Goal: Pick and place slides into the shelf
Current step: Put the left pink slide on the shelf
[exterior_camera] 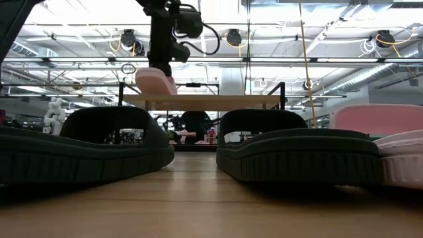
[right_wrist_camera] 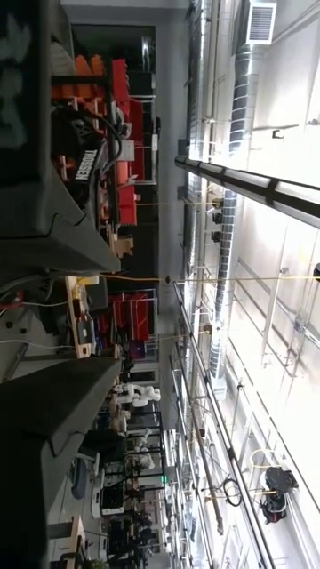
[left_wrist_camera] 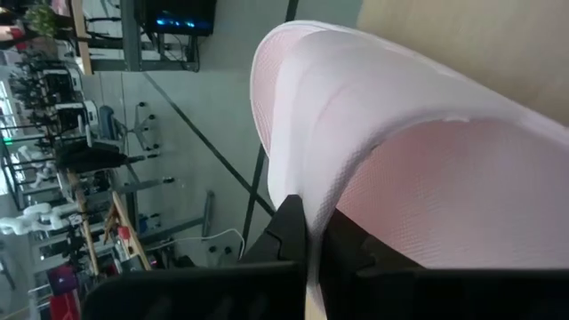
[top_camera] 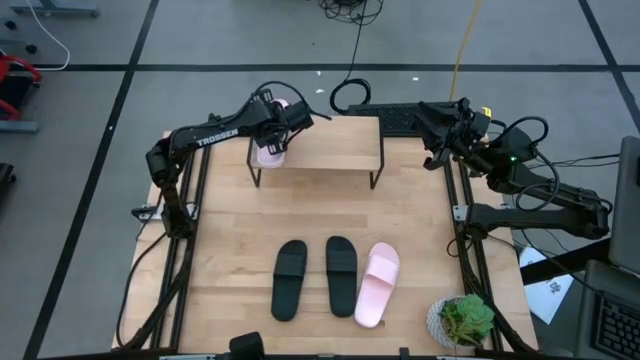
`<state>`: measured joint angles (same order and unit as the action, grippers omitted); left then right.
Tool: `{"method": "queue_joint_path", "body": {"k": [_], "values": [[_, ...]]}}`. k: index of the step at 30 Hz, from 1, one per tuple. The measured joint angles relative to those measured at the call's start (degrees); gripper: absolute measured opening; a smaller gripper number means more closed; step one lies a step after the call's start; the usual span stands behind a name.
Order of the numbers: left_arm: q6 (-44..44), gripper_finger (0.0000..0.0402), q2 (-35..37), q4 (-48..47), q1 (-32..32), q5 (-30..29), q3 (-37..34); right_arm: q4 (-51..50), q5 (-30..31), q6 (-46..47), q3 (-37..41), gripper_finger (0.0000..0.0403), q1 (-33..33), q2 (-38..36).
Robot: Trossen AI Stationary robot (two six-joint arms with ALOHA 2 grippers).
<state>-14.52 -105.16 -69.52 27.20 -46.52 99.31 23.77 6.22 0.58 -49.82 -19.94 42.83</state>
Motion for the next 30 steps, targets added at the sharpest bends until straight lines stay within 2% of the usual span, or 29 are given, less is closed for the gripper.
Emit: {"method": "queue_joint_path", "body": {"k": [9, 20, 30], "values": [[-0.3, 0.0000, 0.0, 1.1, 0.0, -2.6, -4.0, 0.0, 0.0, 0.0, 0.0, 0.0155, 0.0, 0.0], [-0.5, 0.0001, 0.2, 2.4, 0.0, -0.4, -6.8, 0.0, 0.0, 0.0, 0.0, 0.0155, 0.0, 0.0], [0.1, 0.0043, 0.2, 2.4, -0.3, 2.3, -7.2, 0.5, 0.0, 0.0, 0.0, 0.0155, 0.0, 0.0]]}}
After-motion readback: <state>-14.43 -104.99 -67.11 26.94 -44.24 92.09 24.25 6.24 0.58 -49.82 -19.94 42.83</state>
